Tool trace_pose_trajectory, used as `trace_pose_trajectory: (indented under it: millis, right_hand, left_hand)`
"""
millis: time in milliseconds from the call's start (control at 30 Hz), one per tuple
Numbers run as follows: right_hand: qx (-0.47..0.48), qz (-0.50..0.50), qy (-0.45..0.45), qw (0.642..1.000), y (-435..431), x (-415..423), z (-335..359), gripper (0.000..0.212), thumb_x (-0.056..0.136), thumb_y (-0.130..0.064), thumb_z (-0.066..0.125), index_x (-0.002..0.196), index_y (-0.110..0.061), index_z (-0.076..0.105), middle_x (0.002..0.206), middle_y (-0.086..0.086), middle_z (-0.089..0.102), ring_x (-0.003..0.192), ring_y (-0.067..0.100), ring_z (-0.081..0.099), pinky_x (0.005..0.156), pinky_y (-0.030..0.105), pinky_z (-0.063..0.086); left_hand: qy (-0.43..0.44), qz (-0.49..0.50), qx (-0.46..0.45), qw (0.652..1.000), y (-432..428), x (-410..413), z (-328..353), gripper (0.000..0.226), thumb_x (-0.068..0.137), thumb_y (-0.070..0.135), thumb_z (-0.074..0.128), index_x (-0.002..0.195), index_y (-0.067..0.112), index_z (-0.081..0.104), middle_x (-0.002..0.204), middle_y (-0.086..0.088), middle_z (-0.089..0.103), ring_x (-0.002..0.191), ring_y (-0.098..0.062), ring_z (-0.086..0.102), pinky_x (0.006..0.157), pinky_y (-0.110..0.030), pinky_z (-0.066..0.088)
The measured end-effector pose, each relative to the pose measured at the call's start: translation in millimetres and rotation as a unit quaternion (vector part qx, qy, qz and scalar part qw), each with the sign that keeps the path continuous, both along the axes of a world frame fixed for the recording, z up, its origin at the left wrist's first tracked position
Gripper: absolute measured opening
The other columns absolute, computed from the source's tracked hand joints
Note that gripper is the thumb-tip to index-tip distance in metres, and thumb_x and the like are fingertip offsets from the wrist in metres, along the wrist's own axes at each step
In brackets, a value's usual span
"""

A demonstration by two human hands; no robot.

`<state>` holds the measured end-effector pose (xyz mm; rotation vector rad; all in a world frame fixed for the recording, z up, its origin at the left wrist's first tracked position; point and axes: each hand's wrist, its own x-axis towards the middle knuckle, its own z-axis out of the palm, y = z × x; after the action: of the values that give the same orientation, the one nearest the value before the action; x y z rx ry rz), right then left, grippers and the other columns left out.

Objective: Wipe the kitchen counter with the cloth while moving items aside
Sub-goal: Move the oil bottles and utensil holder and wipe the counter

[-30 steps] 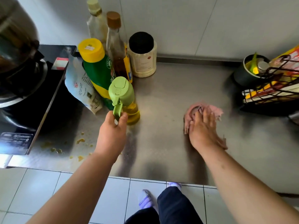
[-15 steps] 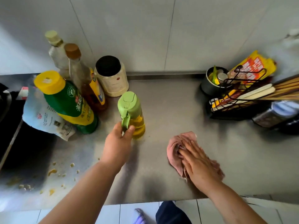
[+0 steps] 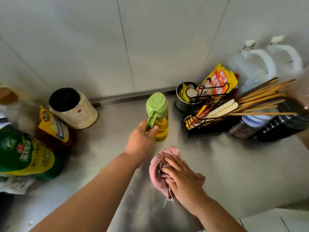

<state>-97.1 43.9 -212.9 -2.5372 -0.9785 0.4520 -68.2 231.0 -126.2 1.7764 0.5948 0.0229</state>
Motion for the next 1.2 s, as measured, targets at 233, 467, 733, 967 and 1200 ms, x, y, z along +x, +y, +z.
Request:
trace_pose_trajectory:
  millis: [233, 467, 733, 967, 1200]
  right_hand:
    - [-0.029, 0.013, -0.007, 0.999, 3, 20, -5, 0.043, 0.093, -0.029, 0.028, 0.133, -0.031, 0.045, 0.16, -0.011, 0.008, 0.147, 0.011, -0.001, 0.118, 0.039, 0.011]
    - [-0.041, 0.016, -0.018, 0.999, 4, 42, -6, 0.045, 0.098, -0.031, 0.028, 0.142, -0.03, 0.038, 0.161, -0.008, 0.004, 0.148, 0.014, -0.006, 0.12, 0.038, 0.004]
    - [-0.029, 0.033, -0.044, 0.998, 23, 58, -14, 0.048, 0.101, -0.031, 0.03, 0.148, -0.021, 0.033, 0.16, 0.002, 0.004, 0.148, 0.024, -0.004, 0.119, 0.035, -0.012]
    - [-0.028, 0.113, -0.038, 0.992, 93, 58, -6, 0.049, 0.103, -0.035, 0.023, 0.151, -0.027, 0.02, 0.161, -0.001, -0.01, 0.143, 0.017, -0.024, 0.115, 0.031, -0.019]
    - [0.009, 0.155, 0.037, 0.987, 174, 24, 11, 0.043, 0.091, -0.05, 0.041, 0.128, -0.032, 0.046, 0.151, -0.002, 0.032, 0.143, 0.023, 0.018, 0.119, 0.036, 0.013]
  left_hand:
    - [0.027, -0.031, 0.06, 0.997, -28, 49, 0, 0.022, 0.094, 0.031, 0.054, 0.108, 0.015, 0.056, 0.076, 0.004, 0.059, 0.075, -0.017, 0.057, 0.07, -0.027, 0.042]
    - [0.063, -0.078, 0.084, 0.991, -24, 61, 3, 0.04, 0.091, 0.028, 0.059, 0.129, 0.019, 0.05, 0.128, -0.002, 0.06, 0.102, -0.022, 0.064, 0.092, -0.036, 0.049]
    - [0.113, 0.098, 0.056, 0.987, 38, -11, -17, 0.038, 0.088, 0.025, 0.063, 0.125, 0.022, 0.054, 0.128, -0.001, 0.058, 0.092, -0.022, 0.066, 0.088, -0.036, 0.053]
    - [0.12, 0.256, 0.042, 0.958, 93, -104, -23, 0.031, 0.086, 0.022, 0.065, 0.115, 0.03, 0.057, 0.109, 0.014, 0.063, 0.07, 0.004, 0.064, 0.07, -0.025, 0.053]
    - [0.118, 0.299, 0.035, 0.946, 131, -159, -15, 0.031, 0.087, 0.027, 0.063, 0.115, 0.034, 0.056, 0.094, 0.016, 0.066, 0.071, -0.005, 0.066, 0.054, -0.018, 0.048]
